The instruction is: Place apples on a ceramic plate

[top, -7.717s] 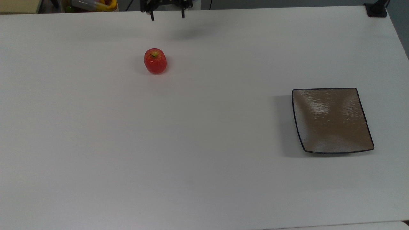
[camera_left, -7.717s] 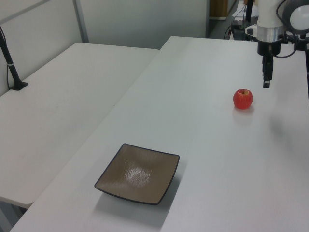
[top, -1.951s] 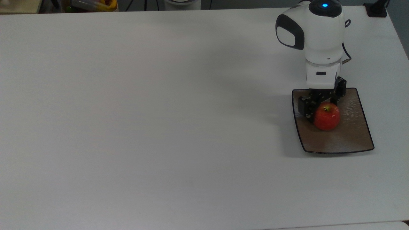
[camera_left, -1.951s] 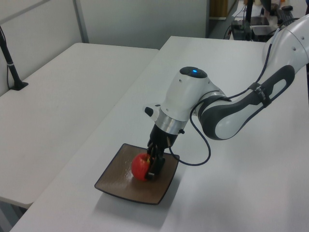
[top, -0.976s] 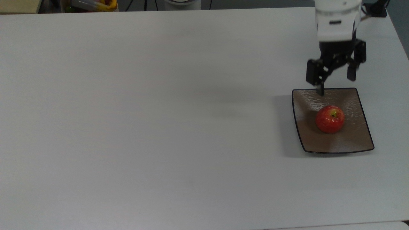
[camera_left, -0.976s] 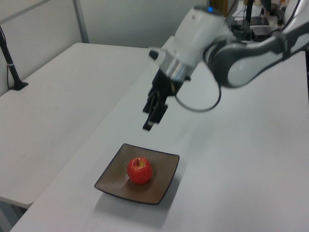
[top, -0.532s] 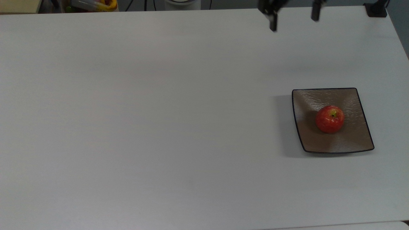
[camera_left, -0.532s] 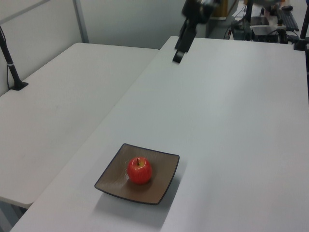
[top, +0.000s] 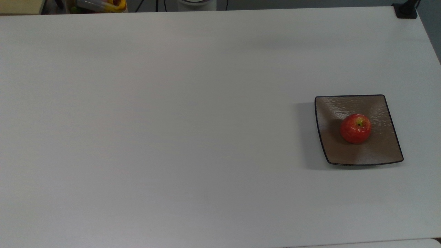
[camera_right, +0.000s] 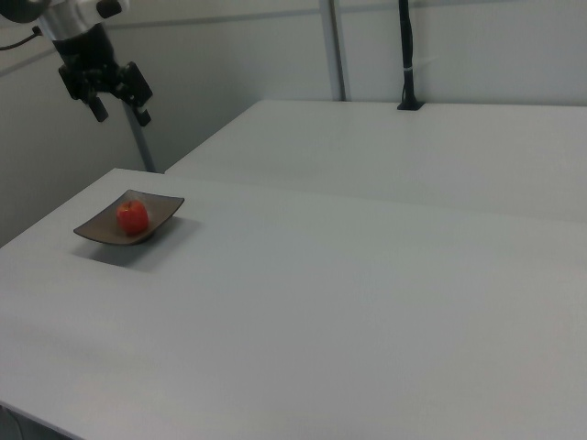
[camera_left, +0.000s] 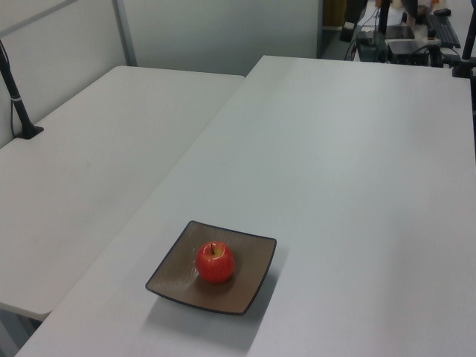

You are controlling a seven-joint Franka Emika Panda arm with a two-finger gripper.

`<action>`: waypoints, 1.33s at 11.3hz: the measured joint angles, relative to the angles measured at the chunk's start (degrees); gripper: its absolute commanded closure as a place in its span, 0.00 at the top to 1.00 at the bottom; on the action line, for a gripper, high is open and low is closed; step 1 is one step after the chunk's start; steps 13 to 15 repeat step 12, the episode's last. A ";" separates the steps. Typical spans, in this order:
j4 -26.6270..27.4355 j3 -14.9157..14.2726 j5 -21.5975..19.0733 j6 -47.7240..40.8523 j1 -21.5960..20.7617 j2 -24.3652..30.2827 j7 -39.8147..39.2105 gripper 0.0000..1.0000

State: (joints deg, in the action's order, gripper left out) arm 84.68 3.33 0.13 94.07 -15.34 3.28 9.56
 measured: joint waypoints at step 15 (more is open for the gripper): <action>11.96 -2.18 -2.45 3.45 6.09 3.23 -5.10 1.00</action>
